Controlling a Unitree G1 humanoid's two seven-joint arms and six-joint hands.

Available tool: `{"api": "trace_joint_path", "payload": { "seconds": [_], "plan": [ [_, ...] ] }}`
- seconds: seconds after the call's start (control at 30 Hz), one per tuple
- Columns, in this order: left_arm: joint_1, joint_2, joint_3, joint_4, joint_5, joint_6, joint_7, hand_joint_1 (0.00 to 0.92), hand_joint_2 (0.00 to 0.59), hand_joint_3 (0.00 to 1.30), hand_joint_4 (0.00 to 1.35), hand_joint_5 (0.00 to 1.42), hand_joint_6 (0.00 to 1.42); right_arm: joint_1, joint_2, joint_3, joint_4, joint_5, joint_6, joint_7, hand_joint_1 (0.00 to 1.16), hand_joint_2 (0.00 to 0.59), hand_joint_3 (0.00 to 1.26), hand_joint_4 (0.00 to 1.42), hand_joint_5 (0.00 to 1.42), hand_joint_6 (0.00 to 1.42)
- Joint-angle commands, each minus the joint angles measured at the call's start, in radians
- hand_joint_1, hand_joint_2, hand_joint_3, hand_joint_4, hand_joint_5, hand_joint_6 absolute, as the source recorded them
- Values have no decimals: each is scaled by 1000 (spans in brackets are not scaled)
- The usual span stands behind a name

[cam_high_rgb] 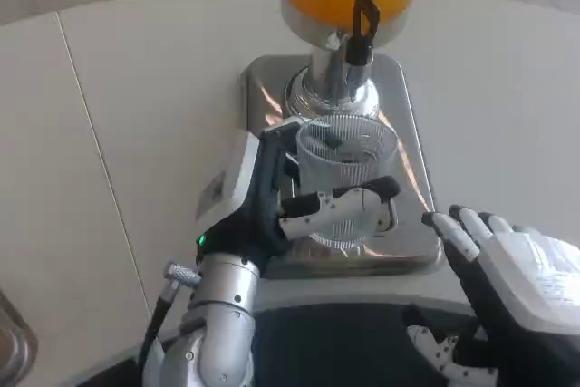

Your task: Grasp the cup under the faucet to collect the drink, then remove the cup.

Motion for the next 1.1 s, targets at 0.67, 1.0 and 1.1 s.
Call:
{"api": "trace_joint_path", "payload": {
  "seconds": [0.67, 1.0, 1.1],
  "plan": [
    [-207, -105, -28, 352, 37, 54, 284, 550, 57, 943, 1156, 1392, 1424, 0, 34, -38, -59, -14, -16, 89, 545, 468, 76, 0, 0, 0],
    [-247, -112, -53, 424, 41, 41, 354, 517, 23, 746, 799, 1133, 1411, -17, 42, -50, -46, -10, -10, 98, 544, 468, 76, 0, 0, 0],
    [-236, -106, -65, 406, 52, 43, 362, 451, 51, 631, 552, 934, 1315, -10, 48, -50, -53, -8, -10, 98, 544, 468, 76, 0, 0, 0]
  ]
}}
